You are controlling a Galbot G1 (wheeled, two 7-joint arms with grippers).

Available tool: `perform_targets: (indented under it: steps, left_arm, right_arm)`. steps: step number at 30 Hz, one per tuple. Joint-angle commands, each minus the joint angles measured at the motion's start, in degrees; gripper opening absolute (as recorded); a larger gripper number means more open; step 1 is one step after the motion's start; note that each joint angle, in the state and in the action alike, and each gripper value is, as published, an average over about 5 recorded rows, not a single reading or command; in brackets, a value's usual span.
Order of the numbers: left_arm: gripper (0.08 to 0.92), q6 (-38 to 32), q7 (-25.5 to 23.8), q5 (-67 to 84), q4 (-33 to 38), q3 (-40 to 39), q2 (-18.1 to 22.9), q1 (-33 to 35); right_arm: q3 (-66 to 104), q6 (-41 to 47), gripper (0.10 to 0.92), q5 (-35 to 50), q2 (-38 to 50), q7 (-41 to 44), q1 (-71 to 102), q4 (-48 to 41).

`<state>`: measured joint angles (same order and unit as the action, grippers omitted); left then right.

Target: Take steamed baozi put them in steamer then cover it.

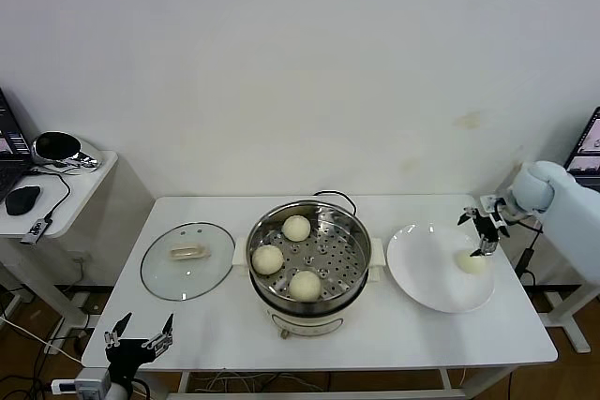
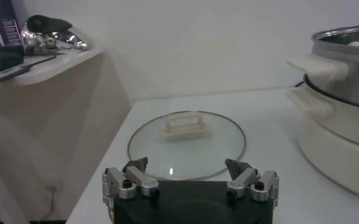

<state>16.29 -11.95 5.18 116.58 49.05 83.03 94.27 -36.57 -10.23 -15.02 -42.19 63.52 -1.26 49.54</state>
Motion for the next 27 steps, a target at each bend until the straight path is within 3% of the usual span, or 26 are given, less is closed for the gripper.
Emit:
perform_targets:
  steps: [1, 27]
  left_arm:
    - [0.823, 0.0, 0.0, -0.1, -0.5, 0.1, -0.1, 0.1]
    - [0.823, -0.1, 0.1, 0.3, -0.9, 0.7, -0.1, -0.5]
  right_arm:
    - [5.1, -8.2, 0.823, -9.0, -6.2, -0.6, 4.1, -11.2]
    - [6.7, -6.3, 0.823, -14.4, -8.4, -3.9, 3.7, -16.8]
